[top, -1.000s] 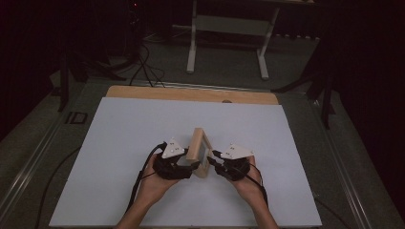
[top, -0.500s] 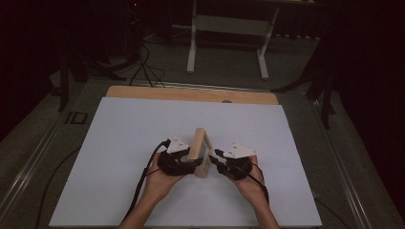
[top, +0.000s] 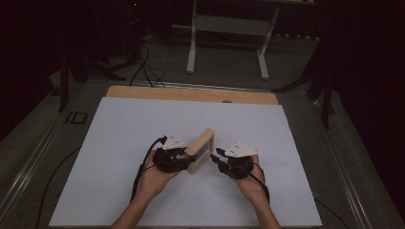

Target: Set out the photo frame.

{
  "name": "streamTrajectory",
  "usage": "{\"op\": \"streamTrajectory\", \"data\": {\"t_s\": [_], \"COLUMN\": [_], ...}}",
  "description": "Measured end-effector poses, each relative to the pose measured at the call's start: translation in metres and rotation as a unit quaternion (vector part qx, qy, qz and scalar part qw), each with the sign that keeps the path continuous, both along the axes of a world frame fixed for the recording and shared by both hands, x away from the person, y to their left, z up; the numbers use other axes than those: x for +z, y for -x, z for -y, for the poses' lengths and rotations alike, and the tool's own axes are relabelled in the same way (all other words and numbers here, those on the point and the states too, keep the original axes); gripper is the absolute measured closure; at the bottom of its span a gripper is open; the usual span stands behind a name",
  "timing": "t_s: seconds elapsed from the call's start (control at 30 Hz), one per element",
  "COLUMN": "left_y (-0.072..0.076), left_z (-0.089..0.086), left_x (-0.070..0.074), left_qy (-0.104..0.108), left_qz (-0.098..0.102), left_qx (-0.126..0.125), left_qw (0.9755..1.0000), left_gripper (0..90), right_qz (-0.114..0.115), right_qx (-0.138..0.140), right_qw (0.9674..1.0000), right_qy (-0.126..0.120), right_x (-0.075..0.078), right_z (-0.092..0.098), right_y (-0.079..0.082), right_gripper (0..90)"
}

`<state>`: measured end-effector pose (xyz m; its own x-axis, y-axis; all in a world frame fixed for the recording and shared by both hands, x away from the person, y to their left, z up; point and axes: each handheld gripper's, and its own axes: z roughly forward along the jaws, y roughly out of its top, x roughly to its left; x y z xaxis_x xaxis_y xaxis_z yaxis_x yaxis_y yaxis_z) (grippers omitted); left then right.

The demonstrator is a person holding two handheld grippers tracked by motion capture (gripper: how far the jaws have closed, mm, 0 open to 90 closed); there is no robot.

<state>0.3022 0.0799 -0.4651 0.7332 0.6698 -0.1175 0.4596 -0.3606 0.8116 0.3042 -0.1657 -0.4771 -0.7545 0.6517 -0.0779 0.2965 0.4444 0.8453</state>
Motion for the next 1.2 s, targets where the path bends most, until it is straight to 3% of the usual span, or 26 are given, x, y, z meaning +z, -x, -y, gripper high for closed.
{"op": "streamTrajectory", "data": {"t_s": [0.43, 0.63, 0.67, 0.87, 1.2], "left_y": [0.001, 0.002, 0.004, 0.006, 0.007], "left_z": [-0.009, -0.016, -0.017, -0.015, -0.014], "left_x": [0.002, 0.003, 0.002, 0.002, 0.0], "left_qy": [-0.021, -0.025, -0.026, -0.021, -0.02], "left_qz": [0.009, 0.013, 0.016, 0.021, 0.031], "left_qx": [-0.059, -0.084, -0.092, -0.113, -0.12], "left_qw": [0.998, 0.9961, 0.9953, 0.9931, 0.9921], "left_gripper": [60.7, 60.7, 60.7, 60.6, 60.5], "right_qz": [0.016, 0.028, 0.034, 0.042, 0.034], "right_qx": [-0.022, -0.018, -0.022, -0.032, -0.05], "right_qw": [0.9994, 0.9986, 0.9983, 0.9974, 0.9965], "right_qy": [-0.024, -0.04, -0.041, -0.049, -0.057], "right_x": [0.013, 0.02, 0.023, 0.028, 0.028], "right_z": [0.007, 0.01, 0.009, 0.002, -0.013], "right_y": [-0.003, -0.004, -0.004, -0.01, -0.029], "right_gripper": [66.5, 78.7, 84.9, 89.6, 90.0]}}
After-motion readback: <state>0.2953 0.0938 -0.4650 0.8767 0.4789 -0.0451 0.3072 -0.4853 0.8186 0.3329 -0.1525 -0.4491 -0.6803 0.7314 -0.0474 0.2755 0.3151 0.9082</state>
